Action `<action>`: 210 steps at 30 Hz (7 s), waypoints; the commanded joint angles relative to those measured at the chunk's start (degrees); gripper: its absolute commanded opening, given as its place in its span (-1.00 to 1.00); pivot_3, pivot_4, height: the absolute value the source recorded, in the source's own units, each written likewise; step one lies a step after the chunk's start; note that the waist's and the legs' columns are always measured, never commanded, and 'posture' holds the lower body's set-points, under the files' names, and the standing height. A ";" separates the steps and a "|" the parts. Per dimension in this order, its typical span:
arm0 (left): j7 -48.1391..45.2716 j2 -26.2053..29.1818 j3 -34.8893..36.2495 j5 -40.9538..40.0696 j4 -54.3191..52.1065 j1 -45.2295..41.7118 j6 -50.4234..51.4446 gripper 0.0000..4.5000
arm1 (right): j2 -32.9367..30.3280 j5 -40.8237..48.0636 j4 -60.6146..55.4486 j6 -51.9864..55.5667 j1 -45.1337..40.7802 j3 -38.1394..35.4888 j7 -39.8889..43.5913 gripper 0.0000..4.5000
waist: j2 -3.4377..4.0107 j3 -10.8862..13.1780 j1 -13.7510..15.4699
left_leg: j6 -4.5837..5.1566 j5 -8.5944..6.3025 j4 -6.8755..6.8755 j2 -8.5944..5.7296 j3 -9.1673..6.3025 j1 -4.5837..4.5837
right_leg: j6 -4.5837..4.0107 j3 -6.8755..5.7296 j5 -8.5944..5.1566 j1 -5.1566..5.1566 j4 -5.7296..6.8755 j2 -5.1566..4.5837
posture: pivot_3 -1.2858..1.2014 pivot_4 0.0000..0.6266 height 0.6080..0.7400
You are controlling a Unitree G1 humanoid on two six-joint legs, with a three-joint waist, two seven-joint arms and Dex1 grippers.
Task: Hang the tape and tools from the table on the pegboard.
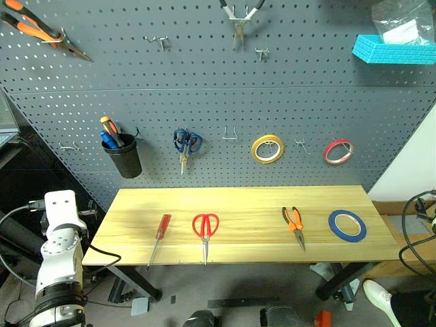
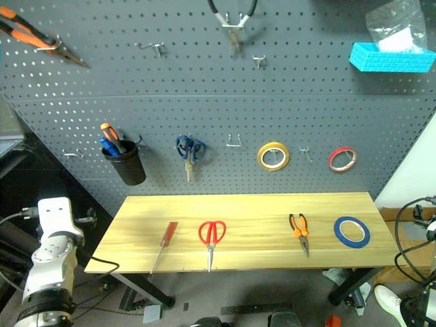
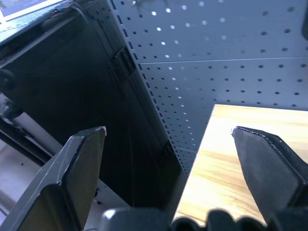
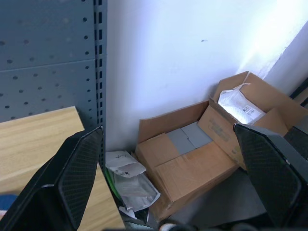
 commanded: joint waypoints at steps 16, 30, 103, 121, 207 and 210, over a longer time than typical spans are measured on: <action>0.09 -2.94 -0.98 -0.63 -12.22 4.27 3.34 0.99 | 6.60 -2.62 -11.64 4.07 0.52 8.99 8.29 1.00 | -0.02 0.01 0.20 | 0.00 0.00 0.01 0.00 -0.07 0.01 | 0.01 -0.02 0.00 0.01 0.02 -0.01 | -0.02 -0.91 1.00; -23.67 -4.90 -25.12 0.16 -32.20 3.64 7.93 0.99 | 10.34 -3.16 -30.83 27.58 4.43 18.01 16.79 1.00 | -0.05 3.63 1.46 | 0.02 -0.01 0.01 0.07 0.02 -0.16 | -0.38 0.03 -0.24 -0.17 0.09 -0.03 | -0.05 -0.50 1.00; -51.07 -16.58 -35.81 -10.59 -26.95 -25.70 14.06 1.00 | 18.57 -22.98 -75.03 32.39 -1.32 27.66 3.77 -0.83 | -0.95 10.92 0.04 | 0.41 -0.39 0.43 0.58 1.76 -1.29 | 0.09 1.28 0.49 -1.75 0.04 0.36 | -0.10 -0.26 1.00; -50.58 -12.46 -35.98 -6.12 -24.73 -23.50 8.07 1.00 | 27.63 -18.74 -87.14 39.69 14.04 31.81 5.95 0.81 | -0.92 10.90 0.01 | 0.42 -0.43 0.44 0.62 1.79 -1.31 | 0.11 1.34 0.48 -1.83 0.08 0.39 | -0.10 -0.27 1.00; -43.54 -0.85 -16.93 -20.09 -39.16 -11.43 15.22 1.00 | 52.09 -6.52 -21.98 5.88 -53.90 23.82 -9.97 0.09 | -1.00 10.60 1.62 | -0.51 0.11 0.18 1.84 1.80 -1.62 | -1.11 1.35 1.43 -2.67 0.21 1.71 | 0.04 -0.48 1.00; -42.99 -1.62 -17.54 -19.73 -38.45 -12.66 14.59 1.00 | 51.36 -7.86 -15.87 0.84 -54.42 24.12 -10.08 0.09 | -1.01 10.59 1.64 | -0.54 0.13 0.20 1.85 1.80 -1.61 | -1.12 1.36 1.43 -2.67 0.25 1.75 | 0.05 -0.49 1.00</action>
